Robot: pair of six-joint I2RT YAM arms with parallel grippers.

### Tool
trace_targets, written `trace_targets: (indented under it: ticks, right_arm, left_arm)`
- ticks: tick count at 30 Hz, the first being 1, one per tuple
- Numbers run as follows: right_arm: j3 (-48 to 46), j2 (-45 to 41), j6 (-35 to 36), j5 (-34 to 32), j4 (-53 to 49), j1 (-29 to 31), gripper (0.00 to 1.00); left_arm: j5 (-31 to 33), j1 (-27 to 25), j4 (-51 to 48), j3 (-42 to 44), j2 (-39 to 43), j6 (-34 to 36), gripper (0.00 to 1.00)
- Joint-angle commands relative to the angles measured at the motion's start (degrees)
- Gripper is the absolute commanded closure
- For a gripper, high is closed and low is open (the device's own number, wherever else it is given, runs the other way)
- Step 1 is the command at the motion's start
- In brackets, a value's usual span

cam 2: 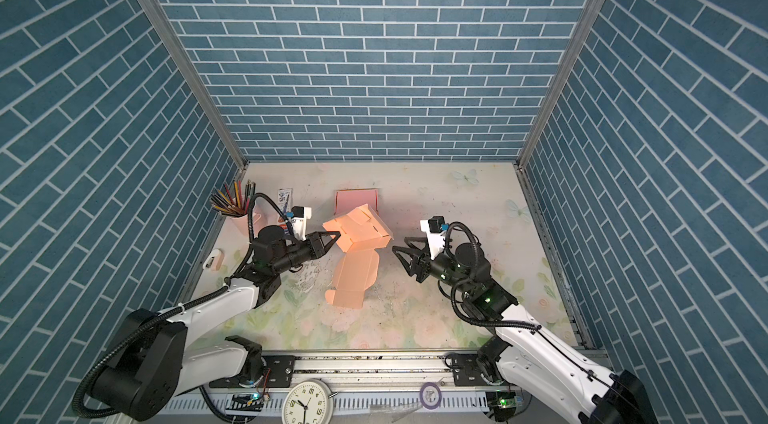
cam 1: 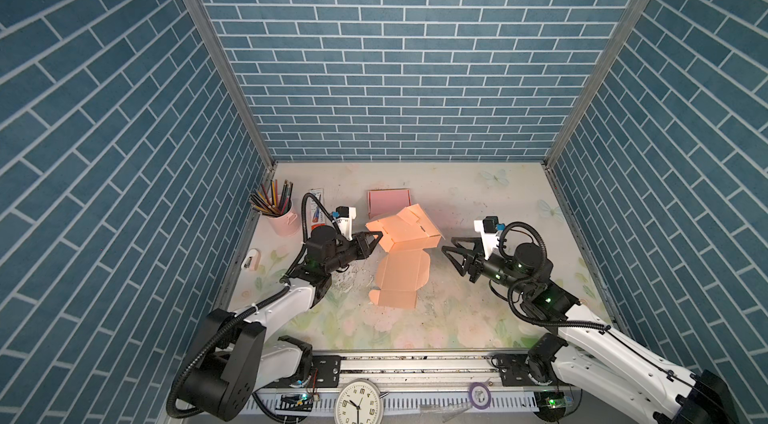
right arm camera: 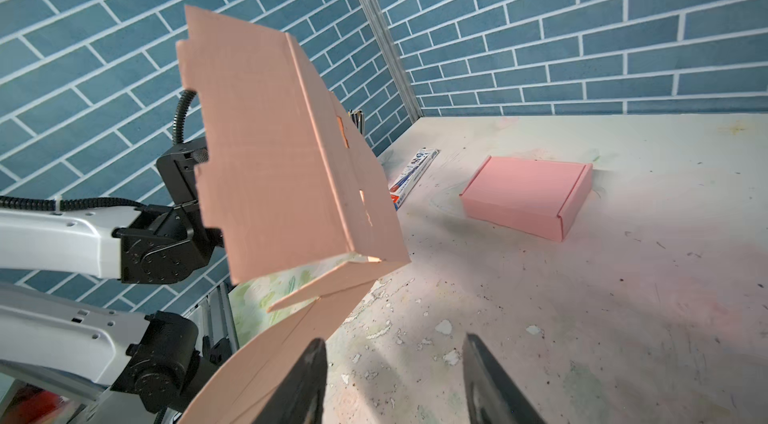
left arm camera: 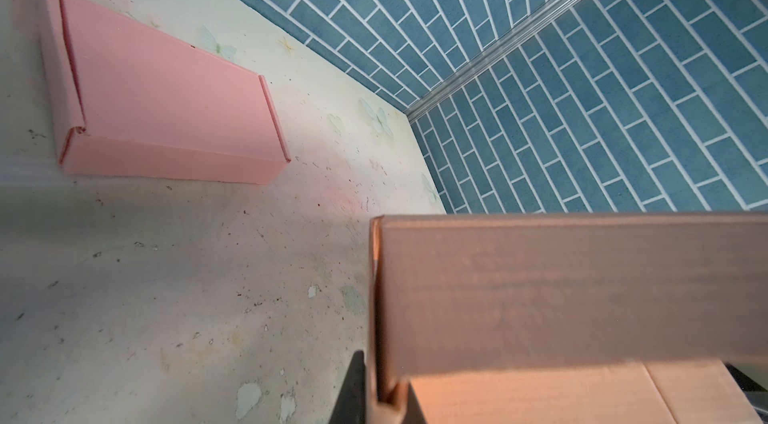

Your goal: Fold the paper box

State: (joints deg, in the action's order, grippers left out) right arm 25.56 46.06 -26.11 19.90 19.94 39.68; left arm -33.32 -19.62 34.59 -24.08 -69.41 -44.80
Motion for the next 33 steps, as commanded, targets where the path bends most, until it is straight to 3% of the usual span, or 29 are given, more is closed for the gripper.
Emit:
trace_targets:
  ticks: [1, 24, 33]
  right_arm:
    - [-0.4, 0.9, -0.1, 2.4, 6.2, -0.2, 0.47]
    - [1.6, 7.8, -3.9, 1.8, 17.0, 3.1, 0.47]
    - [3.2, 11.3, -5.3, 0.5, 16.7, 3.4, 0.49]
  left_arm:
    - [-1.0, 0.5, 1.4, -1.5, 1.4, -0.5, 0.89]
    - [-1.3, 0.5, 1.9, 0.1, 1.6, 0.0, 0.89]
    - [-1.8, 0.4, 2.3, 0.3, 1.8, 0.0, 0.89]
